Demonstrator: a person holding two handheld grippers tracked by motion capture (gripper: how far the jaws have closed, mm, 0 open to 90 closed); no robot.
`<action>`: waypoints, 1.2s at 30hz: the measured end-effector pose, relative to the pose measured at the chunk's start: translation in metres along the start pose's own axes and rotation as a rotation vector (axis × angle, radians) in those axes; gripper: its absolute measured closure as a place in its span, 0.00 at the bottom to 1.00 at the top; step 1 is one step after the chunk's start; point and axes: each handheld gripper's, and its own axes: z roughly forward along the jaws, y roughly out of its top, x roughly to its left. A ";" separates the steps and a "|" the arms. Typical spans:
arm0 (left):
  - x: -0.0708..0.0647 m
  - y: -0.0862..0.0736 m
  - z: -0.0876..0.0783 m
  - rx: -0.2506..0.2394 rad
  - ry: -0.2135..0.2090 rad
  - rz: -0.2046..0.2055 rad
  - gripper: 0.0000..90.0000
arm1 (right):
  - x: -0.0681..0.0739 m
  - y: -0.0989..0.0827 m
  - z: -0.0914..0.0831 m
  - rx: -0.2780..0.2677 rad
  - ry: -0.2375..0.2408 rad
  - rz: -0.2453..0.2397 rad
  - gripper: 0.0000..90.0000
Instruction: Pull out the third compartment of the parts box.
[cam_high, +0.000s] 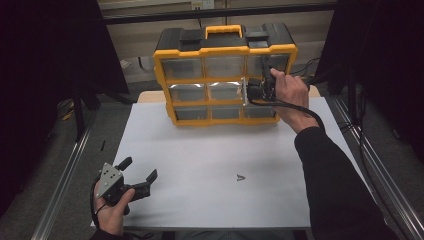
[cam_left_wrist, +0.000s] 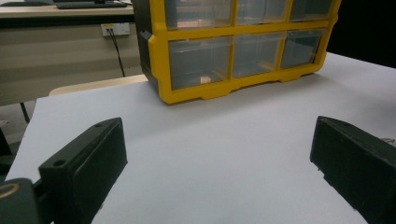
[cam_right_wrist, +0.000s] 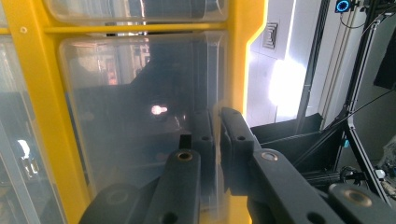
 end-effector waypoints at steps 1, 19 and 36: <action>0.000 0.000 0.000 0.000 0.000 0.000 0.04 | 0.001 0.000 0.000 0.001 -0.001 0.002 0.94; 0.000 0.000 -0.001 -0.001 0.004 -0.003 0.04 | -0.001 -0.001 -0.008 -0.006 0.000 -0.017 0.95; -0.002 0.001 -0.002 -0.020 -0.009 -0.004 0.04 | -0.003 -0.004 -0.023 -0.029 -0.005 0.000 0.95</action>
